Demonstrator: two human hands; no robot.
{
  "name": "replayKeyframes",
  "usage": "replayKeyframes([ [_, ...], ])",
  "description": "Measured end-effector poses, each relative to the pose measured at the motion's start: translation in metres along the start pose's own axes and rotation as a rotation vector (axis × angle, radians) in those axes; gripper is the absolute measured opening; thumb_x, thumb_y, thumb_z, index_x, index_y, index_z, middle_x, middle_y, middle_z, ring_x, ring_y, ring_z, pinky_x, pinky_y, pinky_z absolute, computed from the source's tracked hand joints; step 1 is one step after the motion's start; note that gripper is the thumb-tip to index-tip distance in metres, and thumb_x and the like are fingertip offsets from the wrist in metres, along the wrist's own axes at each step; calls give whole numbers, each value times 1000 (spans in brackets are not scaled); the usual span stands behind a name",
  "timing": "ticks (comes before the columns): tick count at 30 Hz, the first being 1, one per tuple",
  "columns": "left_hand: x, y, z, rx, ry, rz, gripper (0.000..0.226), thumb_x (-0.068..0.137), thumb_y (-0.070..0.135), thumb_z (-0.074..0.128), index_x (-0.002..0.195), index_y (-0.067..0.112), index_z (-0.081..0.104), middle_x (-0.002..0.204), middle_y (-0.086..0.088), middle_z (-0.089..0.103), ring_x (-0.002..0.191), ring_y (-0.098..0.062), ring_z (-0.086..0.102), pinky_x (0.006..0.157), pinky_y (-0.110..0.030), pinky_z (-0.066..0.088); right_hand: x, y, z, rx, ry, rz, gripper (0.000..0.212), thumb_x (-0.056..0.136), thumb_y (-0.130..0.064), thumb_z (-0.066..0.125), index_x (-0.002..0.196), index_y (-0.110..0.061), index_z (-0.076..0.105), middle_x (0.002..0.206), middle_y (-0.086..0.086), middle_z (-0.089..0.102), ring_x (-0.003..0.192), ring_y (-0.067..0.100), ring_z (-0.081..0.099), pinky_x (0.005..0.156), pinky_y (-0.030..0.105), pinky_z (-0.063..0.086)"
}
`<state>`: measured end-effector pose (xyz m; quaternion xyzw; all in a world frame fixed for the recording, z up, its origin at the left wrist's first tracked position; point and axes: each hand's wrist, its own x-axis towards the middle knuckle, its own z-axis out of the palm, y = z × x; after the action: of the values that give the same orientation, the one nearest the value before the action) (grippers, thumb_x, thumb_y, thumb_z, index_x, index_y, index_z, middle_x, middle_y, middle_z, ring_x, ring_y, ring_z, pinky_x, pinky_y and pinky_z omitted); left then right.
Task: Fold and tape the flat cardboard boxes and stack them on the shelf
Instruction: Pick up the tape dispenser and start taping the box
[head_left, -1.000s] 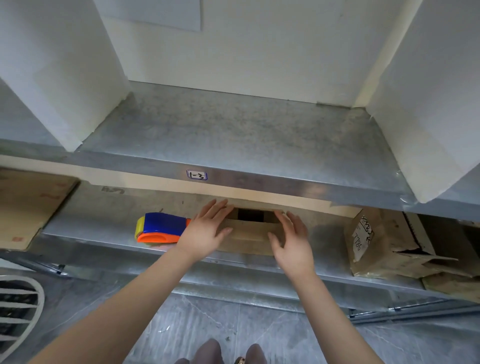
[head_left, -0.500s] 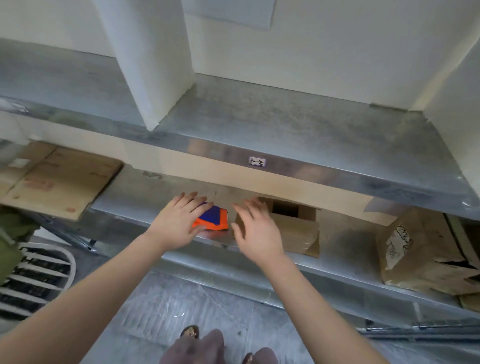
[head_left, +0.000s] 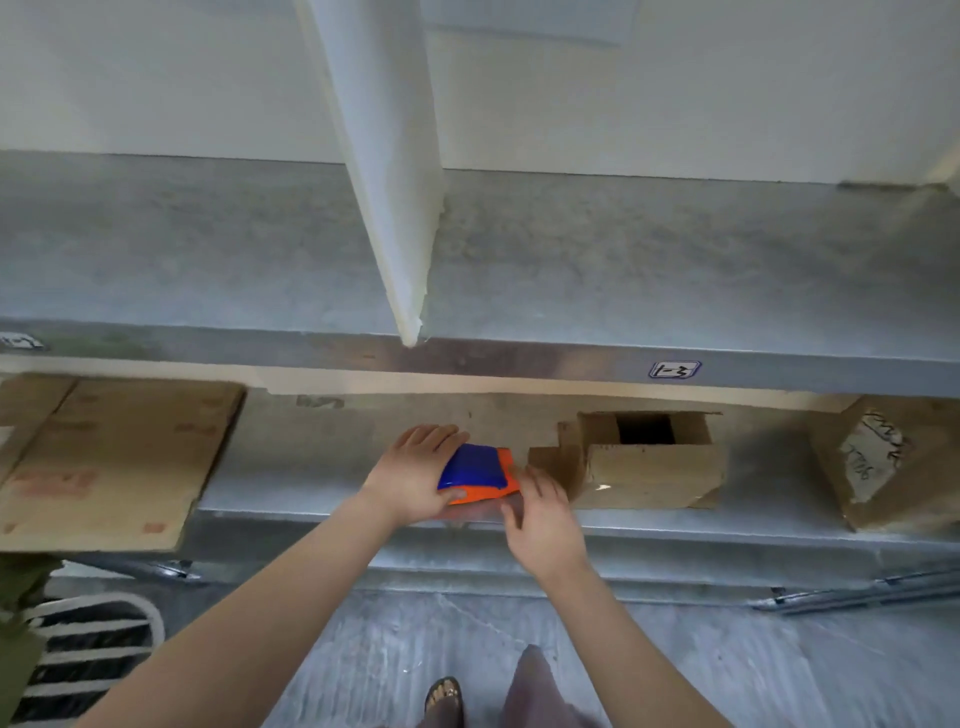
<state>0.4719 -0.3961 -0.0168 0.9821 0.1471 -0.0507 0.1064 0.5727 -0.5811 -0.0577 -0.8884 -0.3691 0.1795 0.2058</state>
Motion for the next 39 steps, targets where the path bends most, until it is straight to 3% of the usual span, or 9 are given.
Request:
replayKeyframes([
  [6, 15, 1, 6, -166, -72, 4, 66, 83, 43, 65, 139, 18, 43, 131, -4, 50, 118, -25, 47, 94, -33, 40, -5, 12, 10, 30, 32, 132, 56, 97, -33, 49, 150, -20, 34, 152, 3, 37, 140, 20, 34, 113, 28, 31],
  [9, 18, 3, 7, -217, -97, -21, 63, 81, 38, 67, 136, 16, 46, 125, -7, 52, 115, -27, 48, 92, -34, 42, -7, 15, 10, 47, 40, 142, 57, 98, -30, 49, 151, -19, 32, 153, 3, 37, 140, 19, 34, 114, 27, 30],
  [13, 16, -4, 1, -212, -152, -25, 53, 79, 42, 67, 124, 19, 51, 112, -6, 58, 103, -25, 53, 77, -29, 38, -9, 13, 11, 54, 52, 135, 56, 99, -30, 48, 151, -19, 32, 153, 2, 36, 140, 18, 34, 113, 26, 31],
  [21, 7, -1, -8, -218, -139, 3, 46, 78, 38, 68, 118, 21, 56, 108, -2, 59, 103, -22, 53, 73, -24, 33, -16, 12, 11, 48, 61, 100, 53, 99, -31, 46, 149, -18, 35, 151, 1, 39, 139, 17, 35, 112, 24, 30],
  [27, -9, -13, -14, -224, -146, -62, 49, 75, 30, 71, 121, 20, 57, 111, -4, 60, 102, -21, 54, 79, -27, 44, -19, 13, 11, 50, 65, 87, 52, 100, -31, 45, 149, -19, 34, 151, 1, 40, 139, 17, 34, 112, 25, 31],
  [30, -23, -24, -17, -240, -75, -51, 51, 79, 33, 71, 124, 17, 56, 115, -3, 60, 106, -22, 53, 81, -25, 40, -16, 9, 8, 58, 70, 78, 50, 101, -30, 43, 149, -17, 35, 151, 2, 39, 139, 18, 34, 114, 26, 29],
  [35, -36, -29, -34, -270, 86, -2, 46, 80, 16, 68, 125, 17, 55, 116, 1, 58, 109, -20, 50, 86, -22, 38, -9, -4, -7, 89, 119, 19, 47, 103, -26, 40, 149, -18, 36, 149, 4, 43, 138, 20, 37, 114, 29, 31],
  [39, -38, -22, -59, -278, 204, 124, 46, 77, 8, 67, 121, 17, 58, 113, 3, 58, 104, -17, 47, 85, -13, 33, -3, -20, -28, 164, 197, -21, 44, 101, -18, 43, 145, -16, 42, 140, 9, 51, 129, 27, 47, 106, 31, 38],
])
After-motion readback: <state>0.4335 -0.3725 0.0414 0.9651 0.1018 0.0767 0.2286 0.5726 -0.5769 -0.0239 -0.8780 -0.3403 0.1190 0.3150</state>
